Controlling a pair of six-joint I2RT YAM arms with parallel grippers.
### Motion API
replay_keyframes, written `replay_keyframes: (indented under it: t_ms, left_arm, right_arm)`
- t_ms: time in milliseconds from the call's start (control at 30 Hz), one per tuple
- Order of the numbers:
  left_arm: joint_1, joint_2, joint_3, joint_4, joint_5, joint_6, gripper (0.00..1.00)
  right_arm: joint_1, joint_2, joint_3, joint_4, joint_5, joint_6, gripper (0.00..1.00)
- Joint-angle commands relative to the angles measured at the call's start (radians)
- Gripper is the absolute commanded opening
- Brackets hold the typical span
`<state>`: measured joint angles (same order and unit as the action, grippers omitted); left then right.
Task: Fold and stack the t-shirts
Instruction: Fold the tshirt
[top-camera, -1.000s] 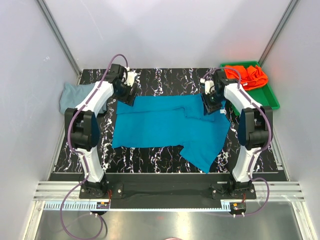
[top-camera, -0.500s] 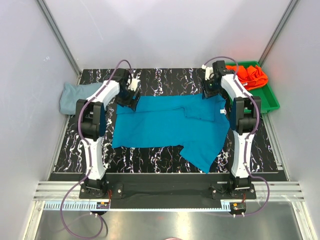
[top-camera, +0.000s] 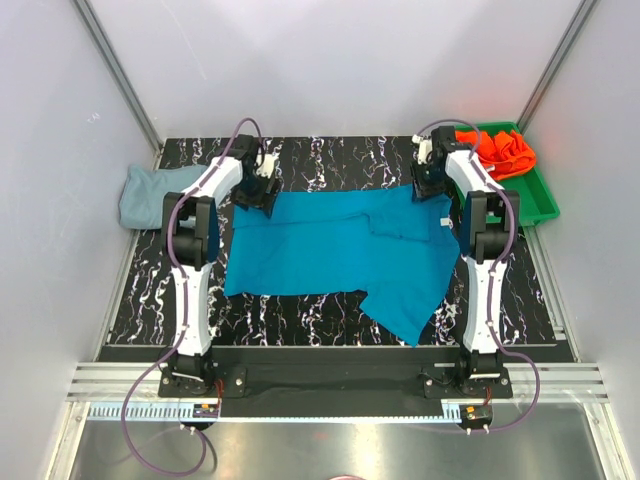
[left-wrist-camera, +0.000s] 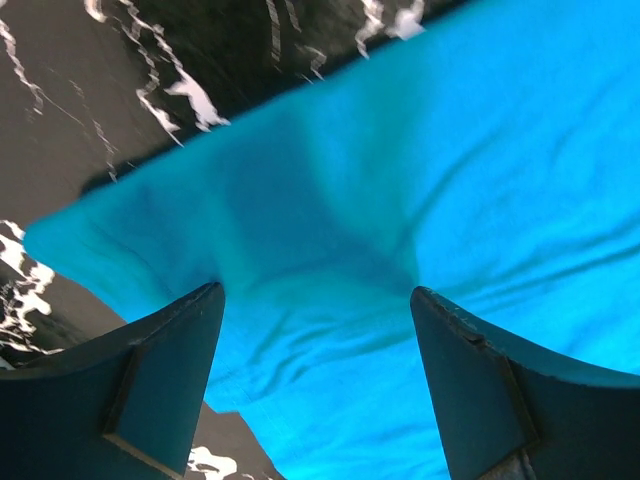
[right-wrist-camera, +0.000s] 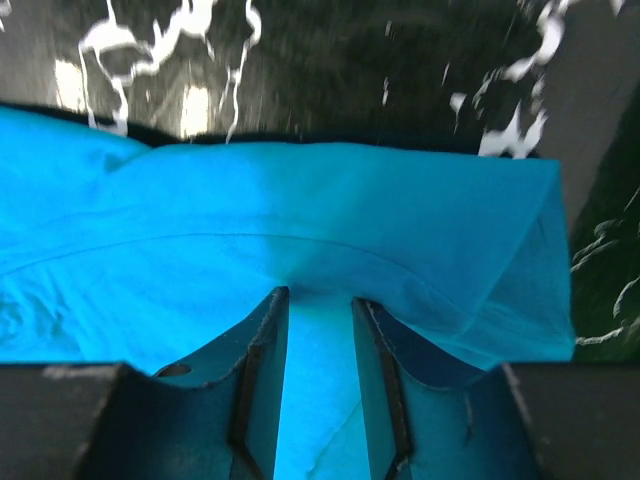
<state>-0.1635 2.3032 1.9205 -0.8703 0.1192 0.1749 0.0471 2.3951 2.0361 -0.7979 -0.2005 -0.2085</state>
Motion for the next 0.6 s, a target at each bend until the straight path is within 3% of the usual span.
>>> replay_keyframes:
  t_ms: [0, 300, 567]
  left_arm:
    - [0.027, 0.039, 0.063, 0.007, -0.020, -0.020, 0.82]
    - [0.033, 0.094, 0.161, -0.007, -0.030, 0.003, 0.79]
    - [0.032, 0.081, 0.196, 0.016, -0.108, 0.031, 0.81]
  right_arm:
    - [0.002, 0.050, 0.079, 0.017, 0.032, 0.008, 0.40]
    - [0.005, 0.122, 0.168, 0.035, 0.039, 0.009, 0.42]
    - [0.007, 0.058, 0.133, 0.037, 0.036, 0.000, 0.41]
